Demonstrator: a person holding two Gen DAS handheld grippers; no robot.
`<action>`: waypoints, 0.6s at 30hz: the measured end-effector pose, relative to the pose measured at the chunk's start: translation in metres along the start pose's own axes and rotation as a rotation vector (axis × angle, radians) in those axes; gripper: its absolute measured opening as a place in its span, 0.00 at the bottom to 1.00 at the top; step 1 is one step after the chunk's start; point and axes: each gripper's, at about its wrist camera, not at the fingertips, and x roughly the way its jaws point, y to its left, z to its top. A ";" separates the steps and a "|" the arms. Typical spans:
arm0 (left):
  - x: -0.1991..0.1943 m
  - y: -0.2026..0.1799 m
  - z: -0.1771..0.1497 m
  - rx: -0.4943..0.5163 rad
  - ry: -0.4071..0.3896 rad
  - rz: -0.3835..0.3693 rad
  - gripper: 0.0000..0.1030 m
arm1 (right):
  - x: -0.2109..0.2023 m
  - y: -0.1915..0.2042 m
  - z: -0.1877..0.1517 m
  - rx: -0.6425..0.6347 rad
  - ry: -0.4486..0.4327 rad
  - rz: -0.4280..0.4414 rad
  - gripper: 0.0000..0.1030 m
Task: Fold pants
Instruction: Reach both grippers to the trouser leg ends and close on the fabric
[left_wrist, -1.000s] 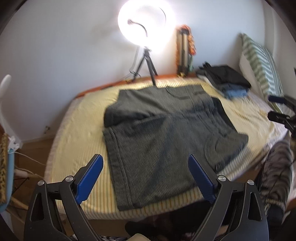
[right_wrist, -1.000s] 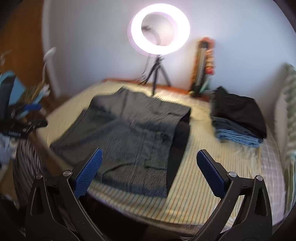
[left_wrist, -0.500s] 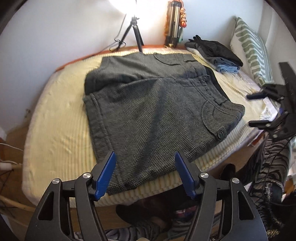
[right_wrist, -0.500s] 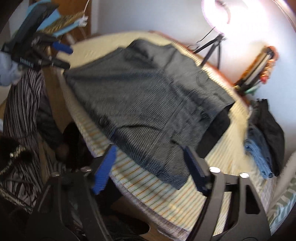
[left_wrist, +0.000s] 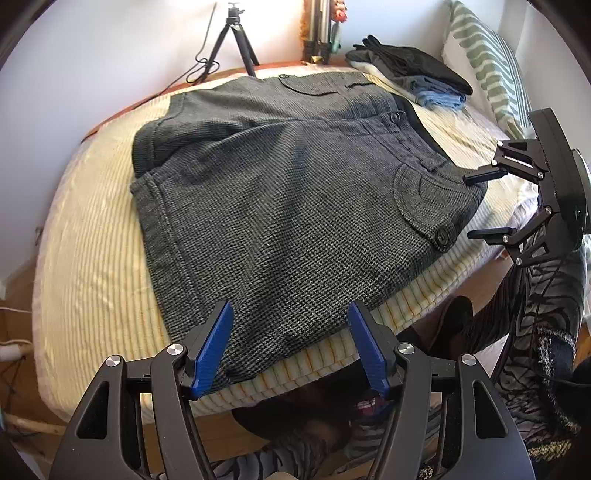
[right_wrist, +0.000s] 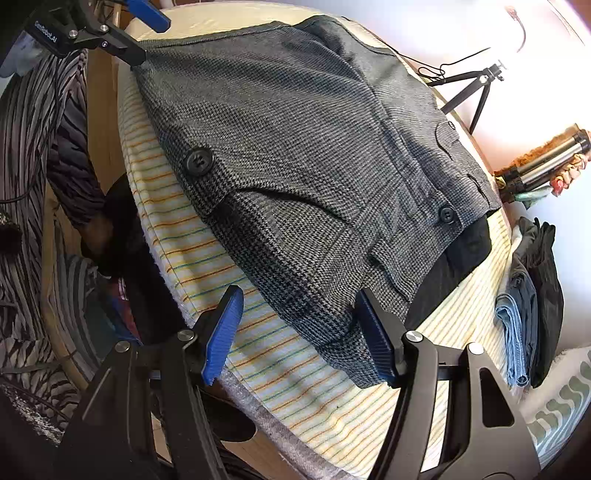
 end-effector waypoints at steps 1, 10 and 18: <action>0.001 0.000 0.000 0.006 0.002 -0.002 0.62 | 0.000 0.000 0.000 -0.015 0.002 -0.010 0.50; 0.010 -0.018 -0.002 0.132 0.001 0.006 0.62 | -0.021 -0.033 0.014 0.092 -0.074 0.020 0.19; 0.032 -0.011 0.000 0.200 0.021 0.167 0.46 | -0.039 -0.058 0.029 0.183 -0.155 0.030 0.15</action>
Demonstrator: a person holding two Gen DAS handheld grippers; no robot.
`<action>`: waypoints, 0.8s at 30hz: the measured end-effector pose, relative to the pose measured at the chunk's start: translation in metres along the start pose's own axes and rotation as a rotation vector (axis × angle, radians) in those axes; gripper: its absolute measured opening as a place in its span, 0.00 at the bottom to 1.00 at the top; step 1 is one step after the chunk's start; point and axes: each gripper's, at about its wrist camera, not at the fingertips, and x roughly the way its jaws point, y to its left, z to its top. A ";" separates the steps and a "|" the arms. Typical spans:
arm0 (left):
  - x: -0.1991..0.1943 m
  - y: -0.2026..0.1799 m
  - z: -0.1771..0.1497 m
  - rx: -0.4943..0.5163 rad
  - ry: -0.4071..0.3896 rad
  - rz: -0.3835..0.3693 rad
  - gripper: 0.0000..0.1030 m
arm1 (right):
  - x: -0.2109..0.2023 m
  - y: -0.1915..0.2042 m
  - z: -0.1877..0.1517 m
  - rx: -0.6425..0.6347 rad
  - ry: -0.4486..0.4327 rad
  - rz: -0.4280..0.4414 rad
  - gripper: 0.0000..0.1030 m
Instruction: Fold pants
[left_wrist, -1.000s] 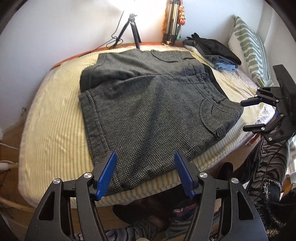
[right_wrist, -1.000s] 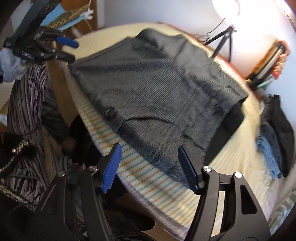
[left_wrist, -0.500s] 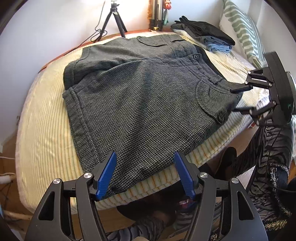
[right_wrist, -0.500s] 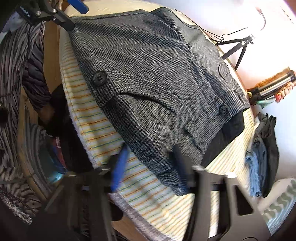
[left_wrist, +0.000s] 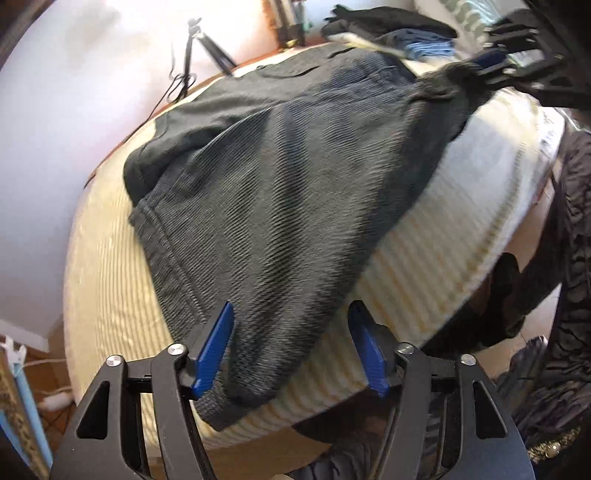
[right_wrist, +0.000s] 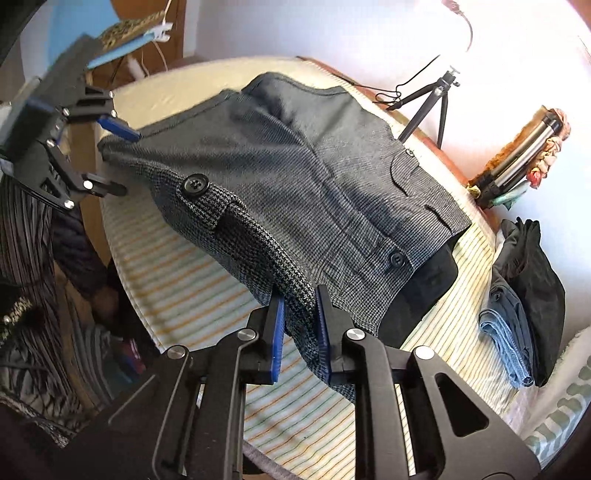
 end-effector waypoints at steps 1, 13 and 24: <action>0.003 0.005 0.001 -0.017 0.008 0.008 0.40 | -0.001 0.000 0.000 0.007 -0.006 0.003 0.15; -0.047 0.039 0.033 -0.109 -0.203 0.022 0.07 | -0.030 -0.007 -0.011 0.115 -0.114 -0.024 0.14; -0.068 0.069 0.096 -0.047 -0.309 0.086 0.06 | -0.057 -0.044 0.027 0.142 -0.229 -0.111 0.14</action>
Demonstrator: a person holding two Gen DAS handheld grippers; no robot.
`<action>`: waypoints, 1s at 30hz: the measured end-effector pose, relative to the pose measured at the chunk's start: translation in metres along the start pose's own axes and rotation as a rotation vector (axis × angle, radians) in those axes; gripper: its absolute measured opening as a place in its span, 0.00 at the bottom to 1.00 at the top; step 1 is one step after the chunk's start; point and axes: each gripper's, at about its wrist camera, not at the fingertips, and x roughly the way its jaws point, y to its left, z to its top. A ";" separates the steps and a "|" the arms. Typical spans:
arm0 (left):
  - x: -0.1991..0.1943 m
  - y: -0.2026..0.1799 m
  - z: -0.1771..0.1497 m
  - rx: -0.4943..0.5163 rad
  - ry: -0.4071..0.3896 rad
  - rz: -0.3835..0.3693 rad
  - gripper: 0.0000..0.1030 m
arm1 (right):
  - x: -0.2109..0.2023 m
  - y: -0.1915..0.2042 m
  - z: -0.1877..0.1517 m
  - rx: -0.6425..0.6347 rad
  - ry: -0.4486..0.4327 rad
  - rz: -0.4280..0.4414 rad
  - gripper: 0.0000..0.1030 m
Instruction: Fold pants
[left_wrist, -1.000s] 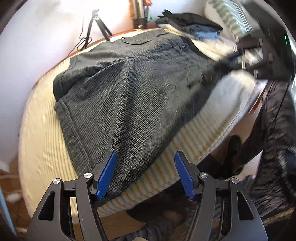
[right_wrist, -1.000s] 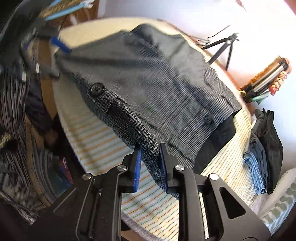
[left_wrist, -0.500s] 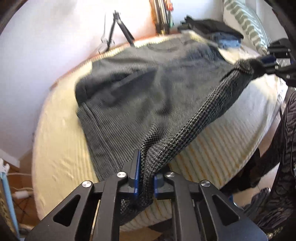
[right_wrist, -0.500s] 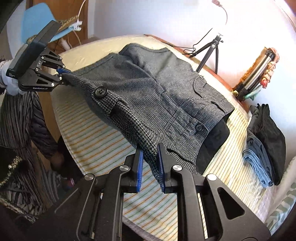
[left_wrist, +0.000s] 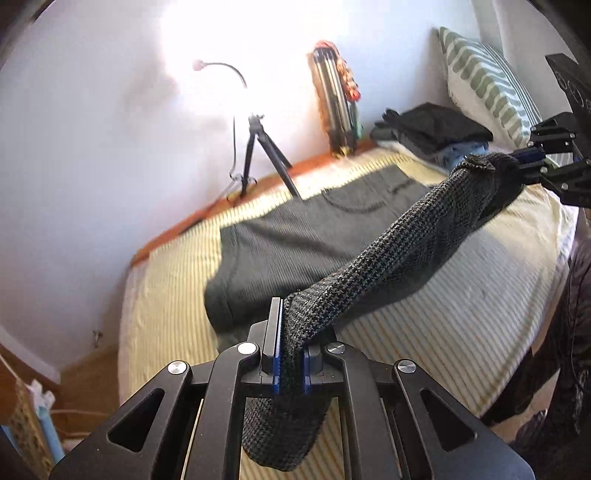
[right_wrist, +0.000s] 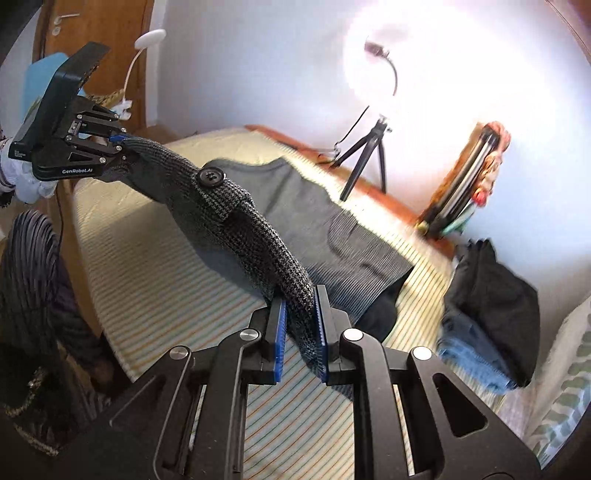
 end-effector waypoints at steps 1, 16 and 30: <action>0.003 0.004 0.008 0.009 -0.009 0.009 0.06 | 0.001 -0.004 0.004 0.001 -0.006 -0.005 0.14; 0.075 0.026 0.090 0.068 -0.023 0.059 0.06 | 0.060 -0.082 0.062 0.053 -0.017 -0.072 0.13; 0.214 0.035 0.112 0.062 0.130 0.041 0.06 | 0.183 -0.144 0.060 0.146 0.139 -0.043 0.13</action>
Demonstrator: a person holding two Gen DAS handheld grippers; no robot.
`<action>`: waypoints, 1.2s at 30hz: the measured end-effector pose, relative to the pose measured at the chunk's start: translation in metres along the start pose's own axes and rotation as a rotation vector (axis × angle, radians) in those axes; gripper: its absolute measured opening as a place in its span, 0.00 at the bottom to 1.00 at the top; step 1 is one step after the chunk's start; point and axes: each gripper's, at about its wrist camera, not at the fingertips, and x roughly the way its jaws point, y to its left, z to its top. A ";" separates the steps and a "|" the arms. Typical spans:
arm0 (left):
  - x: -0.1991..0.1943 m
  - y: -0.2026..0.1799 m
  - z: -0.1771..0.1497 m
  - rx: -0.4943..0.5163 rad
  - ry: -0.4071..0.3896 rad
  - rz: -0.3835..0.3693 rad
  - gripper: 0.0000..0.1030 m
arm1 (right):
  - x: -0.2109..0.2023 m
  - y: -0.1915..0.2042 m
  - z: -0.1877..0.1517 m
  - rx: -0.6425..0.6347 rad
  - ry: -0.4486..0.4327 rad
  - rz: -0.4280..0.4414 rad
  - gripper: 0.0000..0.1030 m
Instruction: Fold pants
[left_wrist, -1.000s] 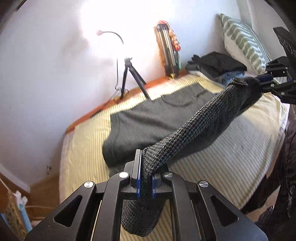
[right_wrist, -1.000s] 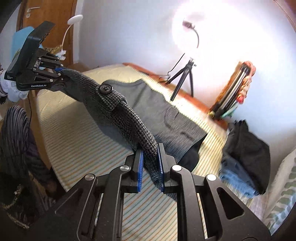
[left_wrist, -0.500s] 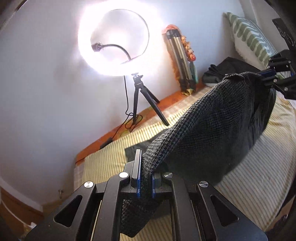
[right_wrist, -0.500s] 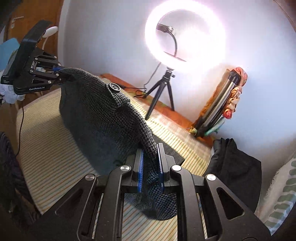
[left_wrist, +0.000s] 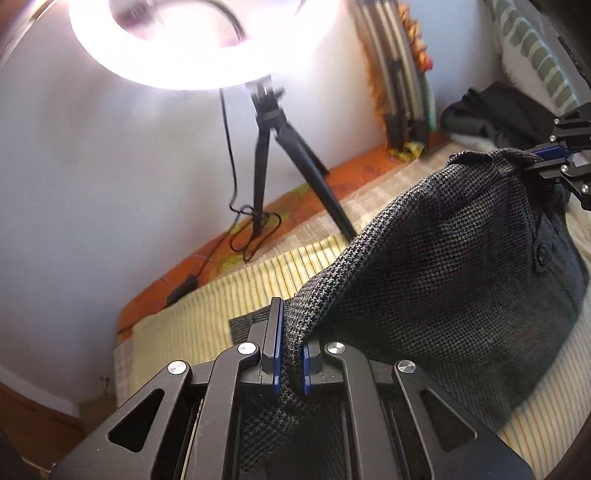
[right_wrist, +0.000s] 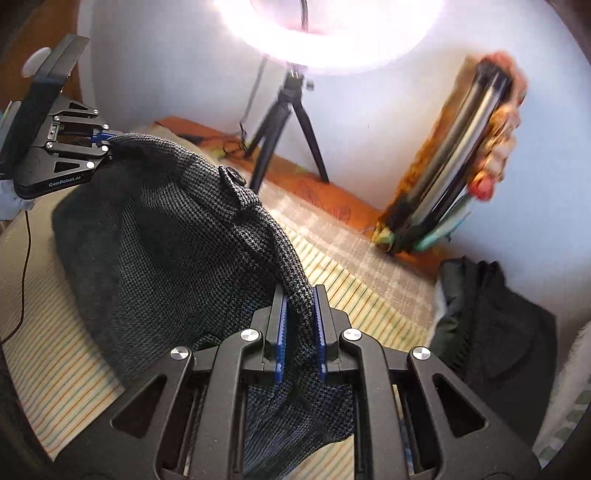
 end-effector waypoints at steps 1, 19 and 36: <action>0.008 0.000 0.000 -0.004 0.010 -0.005 0.06 | 0.010 -0.002 0.000 0.005 0.015 0.004 0.13; 0.002 0.085 -0.017 -0.225 0.006 0.088 0.53 | 0.097 -0.009 -0.004 0.007 0.149 0.010 0.13; -0.071 0.065 -0.107 -0.302 0.004 0.019 0.53 | 0.056 -0.033 0.005 0.165 0.079 -0.058 0.51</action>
